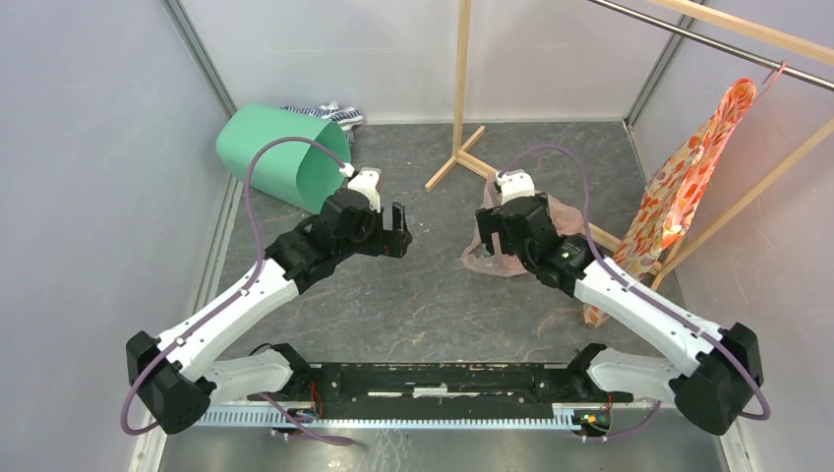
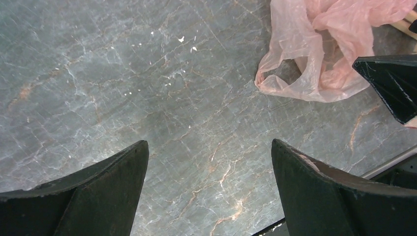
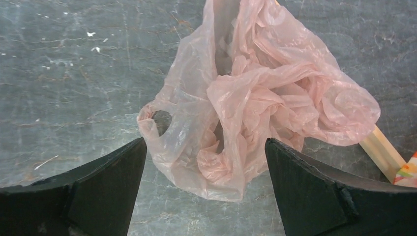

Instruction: Put the trash bags into the trash bin

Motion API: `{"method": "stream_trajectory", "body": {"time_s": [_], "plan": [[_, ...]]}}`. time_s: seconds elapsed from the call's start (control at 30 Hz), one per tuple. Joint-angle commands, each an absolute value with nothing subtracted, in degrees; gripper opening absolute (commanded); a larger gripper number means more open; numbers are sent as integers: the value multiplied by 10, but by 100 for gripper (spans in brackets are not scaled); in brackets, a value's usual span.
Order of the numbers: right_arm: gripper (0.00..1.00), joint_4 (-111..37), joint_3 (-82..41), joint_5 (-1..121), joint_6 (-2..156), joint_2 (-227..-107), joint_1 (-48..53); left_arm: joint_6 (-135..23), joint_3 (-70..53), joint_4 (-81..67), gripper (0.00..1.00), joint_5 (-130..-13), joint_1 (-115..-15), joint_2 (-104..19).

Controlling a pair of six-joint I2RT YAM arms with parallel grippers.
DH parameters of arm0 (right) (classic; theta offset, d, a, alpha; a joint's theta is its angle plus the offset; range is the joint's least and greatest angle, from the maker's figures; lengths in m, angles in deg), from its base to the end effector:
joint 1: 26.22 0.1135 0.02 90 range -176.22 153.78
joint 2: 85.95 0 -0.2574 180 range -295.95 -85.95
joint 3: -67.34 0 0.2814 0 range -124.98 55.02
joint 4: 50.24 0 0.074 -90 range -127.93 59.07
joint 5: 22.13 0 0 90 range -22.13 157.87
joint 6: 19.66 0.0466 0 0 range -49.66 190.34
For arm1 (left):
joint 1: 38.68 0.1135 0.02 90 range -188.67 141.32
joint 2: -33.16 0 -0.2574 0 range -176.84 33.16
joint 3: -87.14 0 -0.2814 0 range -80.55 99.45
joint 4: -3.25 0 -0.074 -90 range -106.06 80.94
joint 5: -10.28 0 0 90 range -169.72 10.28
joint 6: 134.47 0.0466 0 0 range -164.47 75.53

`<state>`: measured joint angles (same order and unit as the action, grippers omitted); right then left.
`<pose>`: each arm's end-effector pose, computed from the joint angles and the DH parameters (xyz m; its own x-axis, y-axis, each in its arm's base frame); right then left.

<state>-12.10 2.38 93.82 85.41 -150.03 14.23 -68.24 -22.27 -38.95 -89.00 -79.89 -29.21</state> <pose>0.2271 0.1669 0.2792 -0.5276 -0.1426 -0.8374 -0.1876 0.9810 -0.0489 0.2146 -0.1779 0.3147 -0.6063 0.0022 -0.7952 0.3335 0.9085 -0.2518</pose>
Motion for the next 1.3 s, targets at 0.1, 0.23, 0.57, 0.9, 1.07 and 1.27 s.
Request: {"method": "stream_trajectory", "body": {"time_s": [0.1, 0.23, 0.57, 0.9, 1.07, 1.27], "plan": [[98, -219, 73, 978, 883, -1553, 122, -718, -241, -323, 100, -885, -792, -316], [97, -250, 112, 986, 891, -1555, 103, -714, -235, -315, 100, -884, -782, -332], [34, -318, 181, 945, 903, -1565, 89, -747, -238, -291, 100, -841, -772, -377], [0, -404, 257, 769, 1049, -1521, 122, -821, -304, -258, 95, -800, -743, -399], [0, -469, 306, 778, 1138, -1486, 141, -877, -371, -211, 90, -762, -714, -392], [0, -548, 337, 819, 1243, -1493, 181, -933, -423, -162, 85, -755, -710, -383]]}}
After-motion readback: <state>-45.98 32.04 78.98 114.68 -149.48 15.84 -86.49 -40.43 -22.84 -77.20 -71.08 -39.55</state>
